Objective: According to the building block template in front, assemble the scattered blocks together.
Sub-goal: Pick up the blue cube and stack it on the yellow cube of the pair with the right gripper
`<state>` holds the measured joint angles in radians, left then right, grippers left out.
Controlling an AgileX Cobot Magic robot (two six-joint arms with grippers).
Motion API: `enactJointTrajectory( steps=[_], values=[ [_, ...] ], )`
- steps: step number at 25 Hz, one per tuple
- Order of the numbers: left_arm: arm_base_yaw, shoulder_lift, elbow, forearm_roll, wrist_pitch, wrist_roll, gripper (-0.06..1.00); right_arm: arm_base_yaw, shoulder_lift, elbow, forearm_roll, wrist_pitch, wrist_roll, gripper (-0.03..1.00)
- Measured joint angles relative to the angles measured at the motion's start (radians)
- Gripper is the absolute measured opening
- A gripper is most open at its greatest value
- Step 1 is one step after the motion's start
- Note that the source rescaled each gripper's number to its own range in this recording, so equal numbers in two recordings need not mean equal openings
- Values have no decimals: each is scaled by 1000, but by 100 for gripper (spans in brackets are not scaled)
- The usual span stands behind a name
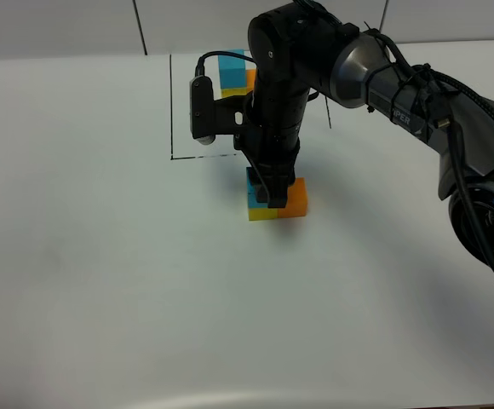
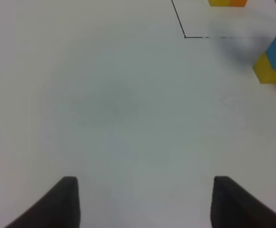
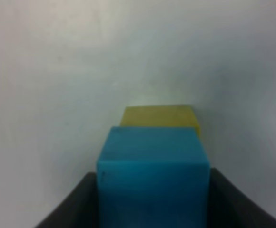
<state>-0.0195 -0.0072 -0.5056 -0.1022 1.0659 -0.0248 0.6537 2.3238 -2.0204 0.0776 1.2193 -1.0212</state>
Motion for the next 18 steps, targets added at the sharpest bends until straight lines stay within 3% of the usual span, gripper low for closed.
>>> enactJointTrajectory(
  steps=[16,18],
  values=[
    [0,0,0,0,0,0,29,0,0,0,0,0,-28,1],
    [0,0,0,0,0,0,29,0,0,0,1,0,-29,5]
  ],
)
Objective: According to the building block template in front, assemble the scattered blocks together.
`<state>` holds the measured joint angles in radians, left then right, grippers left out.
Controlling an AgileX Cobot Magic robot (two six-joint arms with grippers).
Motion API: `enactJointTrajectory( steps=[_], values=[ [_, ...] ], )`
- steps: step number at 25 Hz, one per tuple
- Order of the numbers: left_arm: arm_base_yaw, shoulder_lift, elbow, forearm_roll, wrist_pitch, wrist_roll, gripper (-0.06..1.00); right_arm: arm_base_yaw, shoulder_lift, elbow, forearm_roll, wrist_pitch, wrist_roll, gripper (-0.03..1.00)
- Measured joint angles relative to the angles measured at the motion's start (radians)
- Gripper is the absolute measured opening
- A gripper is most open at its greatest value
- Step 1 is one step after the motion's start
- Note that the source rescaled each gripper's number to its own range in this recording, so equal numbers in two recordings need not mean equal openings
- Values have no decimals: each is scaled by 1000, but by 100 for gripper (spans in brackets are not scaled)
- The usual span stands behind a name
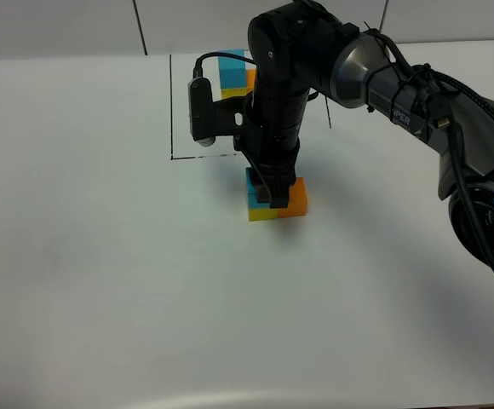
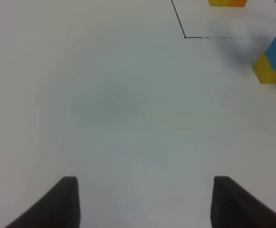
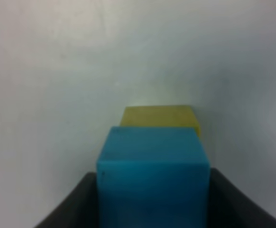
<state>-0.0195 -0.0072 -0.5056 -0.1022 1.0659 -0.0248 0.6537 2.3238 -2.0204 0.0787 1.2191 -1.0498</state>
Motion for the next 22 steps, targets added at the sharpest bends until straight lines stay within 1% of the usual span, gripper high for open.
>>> enactJointTrajectory(
  steps=[2,5,7,8,11,15,19,22],
  values=[
    [0,0,0,0,0,0,29,0,0,0,0,0,-1,21],
    [0,0,0,0,0,0,29,0,-5,-1,-3,-1,-1,50],
    [0,0,0,0,0,0,29,0,-16,-1,-15,-1,5,63],
    [0,0,0,0,0,0,29,0,-24,-1,-22,-1,17,68],
    [0,0,0,0,0,0,29,-6,-58,-1,-50,0,90,74],
    [0,0,0,0,0,0,29,-42,-120,-1,-57,-2,231,76],
    [0,0,0,0,0,0,29,-119,-167,7,-57,0,386,76],
    [0,0,0,0,0,0,29,-181,-220,75,-62,-5,509,76]
  ],
)
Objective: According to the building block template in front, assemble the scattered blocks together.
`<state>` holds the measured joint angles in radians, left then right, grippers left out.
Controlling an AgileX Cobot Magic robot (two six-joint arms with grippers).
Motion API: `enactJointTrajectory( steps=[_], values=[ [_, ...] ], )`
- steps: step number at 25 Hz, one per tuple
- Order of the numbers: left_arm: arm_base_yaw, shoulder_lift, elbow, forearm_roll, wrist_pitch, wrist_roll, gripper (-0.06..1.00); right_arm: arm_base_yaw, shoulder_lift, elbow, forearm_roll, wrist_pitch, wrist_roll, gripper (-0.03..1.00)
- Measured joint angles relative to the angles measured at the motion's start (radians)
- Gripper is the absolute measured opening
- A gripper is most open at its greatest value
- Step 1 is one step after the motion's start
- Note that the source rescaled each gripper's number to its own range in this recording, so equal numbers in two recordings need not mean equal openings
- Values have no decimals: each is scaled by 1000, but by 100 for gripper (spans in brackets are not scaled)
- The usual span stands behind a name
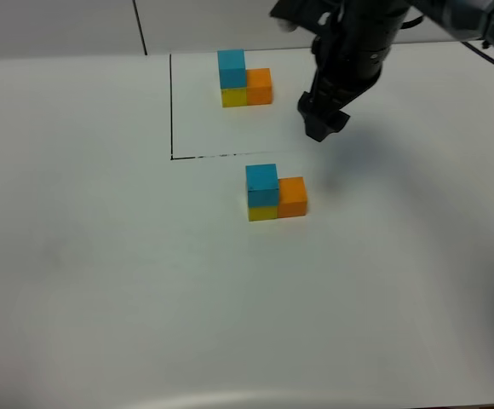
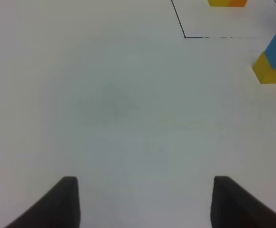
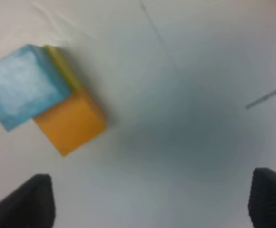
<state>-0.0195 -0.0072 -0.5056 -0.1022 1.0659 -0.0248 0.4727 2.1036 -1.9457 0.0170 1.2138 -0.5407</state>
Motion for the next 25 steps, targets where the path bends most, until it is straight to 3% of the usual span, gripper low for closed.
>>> enactJointTrajectory(
  steps=[4,11,15,21,25],
  values=[
    [0,0,0,0,0,0,29,-56,-115,200,-2,-59,88,76],
    [0,0,0,0,0,0,29,-90,-371,597,1,-269,233,77],
    [0,0,0,0,0,0,29,-117,-474,660,-17,-331,375,77],
    [0,0,0,0,0,0,29,-119,-538,666,-92,-365,462,77],
    [0,0,0,0,0,0,29,-125,-644,732,-108,-465,509,77]
  ],
)
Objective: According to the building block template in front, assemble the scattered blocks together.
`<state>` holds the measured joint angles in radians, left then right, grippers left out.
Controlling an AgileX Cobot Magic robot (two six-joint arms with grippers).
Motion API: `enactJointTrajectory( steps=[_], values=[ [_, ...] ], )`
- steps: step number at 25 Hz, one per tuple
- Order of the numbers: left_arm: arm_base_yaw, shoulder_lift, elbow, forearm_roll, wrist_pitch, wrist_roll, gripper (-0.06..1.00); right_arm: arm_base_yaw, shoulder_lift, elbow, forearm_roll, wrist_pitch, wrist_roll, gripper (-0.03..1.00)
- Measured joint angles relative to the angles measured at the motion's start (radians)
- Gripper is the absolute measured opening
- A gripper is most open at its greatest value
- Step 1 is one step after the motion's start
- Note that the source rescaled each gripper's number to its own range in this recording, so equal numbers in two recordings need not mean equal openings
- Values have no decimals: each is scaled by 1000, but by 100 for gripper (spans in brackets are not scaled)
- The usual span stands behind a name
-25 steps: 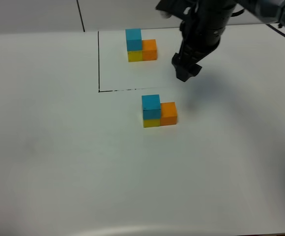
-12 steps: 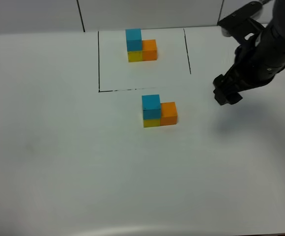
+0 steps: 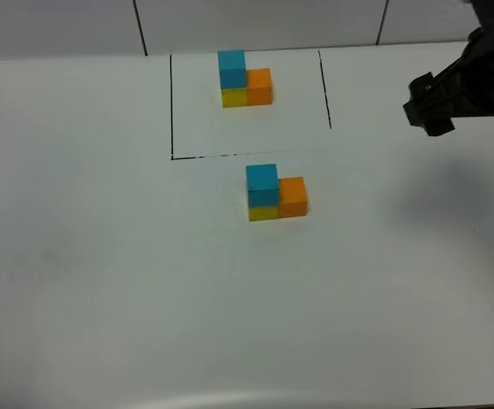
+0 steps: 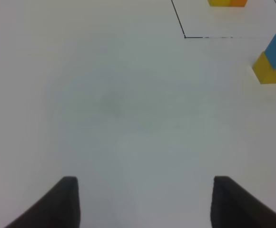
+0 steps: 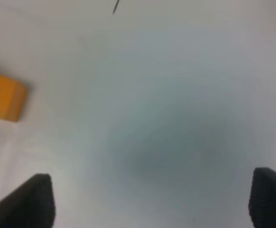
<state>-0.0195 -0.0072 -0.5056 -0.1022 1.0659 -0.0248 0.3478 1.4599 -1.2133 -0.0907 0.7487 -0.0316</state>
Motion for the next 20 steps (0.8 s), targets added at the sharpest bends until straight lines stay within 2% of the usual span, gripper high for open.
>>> enactJointTrajectory(
  steps=[3,6,11,15,20],
  values=[
    [0,0,0,0,0,0,29,0,-102,100,0,-90,32,79],
    [0,0,0,0,0,0,29,-6,-210,213,0,-160,53,86],
    [0,0,0,0,0,0,29,-93,-438,385,1,-252,85,93],
    [0,0,0,0,0,0,29,-193,-639,513,9,-289,91,94],
    [0,0,0,0,0,0,29,-244,-885,621,23,-253,91,94]
  ],
)
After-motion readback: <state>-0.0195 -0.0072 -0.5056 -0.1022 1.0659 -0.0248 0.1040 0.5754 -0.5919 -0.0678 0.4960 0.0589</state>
